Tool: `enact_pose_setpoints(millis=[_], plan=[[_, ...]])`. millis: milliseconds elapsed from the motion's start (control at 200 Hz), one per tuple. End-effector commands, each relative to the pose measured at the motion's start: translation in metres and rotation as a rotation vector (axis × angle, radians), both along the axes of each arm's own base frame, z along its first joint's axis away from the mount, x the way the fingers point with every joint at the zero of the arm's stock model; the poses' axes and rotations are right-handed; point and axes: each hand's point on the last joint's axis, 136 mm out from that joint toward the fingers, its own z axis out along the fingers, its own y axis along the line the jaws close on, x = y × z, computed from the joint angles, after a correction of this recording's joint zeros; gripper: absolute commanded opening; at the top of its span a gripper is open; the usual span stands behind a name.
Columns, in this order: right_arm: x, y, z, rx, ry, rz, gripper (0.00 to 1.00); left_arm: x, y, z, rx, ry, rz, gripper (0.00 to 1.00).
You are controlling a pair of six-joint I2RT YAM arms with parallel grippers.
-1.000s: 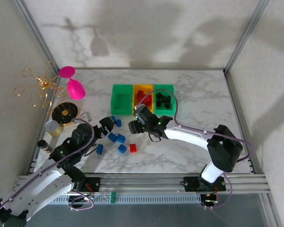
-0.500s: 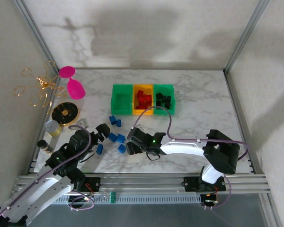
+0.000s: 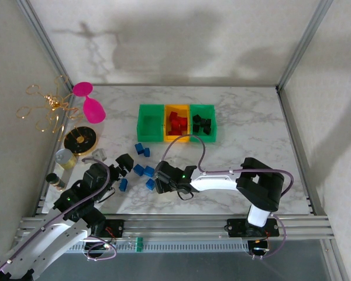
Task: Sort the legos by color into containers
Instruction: Pick up the lego from the bottom-center of the table.
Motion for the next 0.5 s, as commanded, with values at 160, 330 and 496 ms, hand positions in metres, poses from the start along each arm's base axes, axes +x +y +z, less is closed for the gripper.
enact_pose_setpoints(millis=[160, 330, 496], plan=[[-0.001, 0.004, -0.009, -0.028, 0.001, 0.01, 0.57, 0.003, 0.005, -0.007, 0.023, 0.024, 0.032, 1.0], [-0.001, 0.002, -0.006, -0.034, -0.005, 0.008, 0.47, 0.005, 0.003, -0.009, 0.029, 0.03, 0.025, 1.0], [0.002, 0.002, 0.004, -0.009, -0.017, 0.004, 0.35, 0.007, 0.001, -0.006, 0.024, 0.019, 0.021, 1.0]])
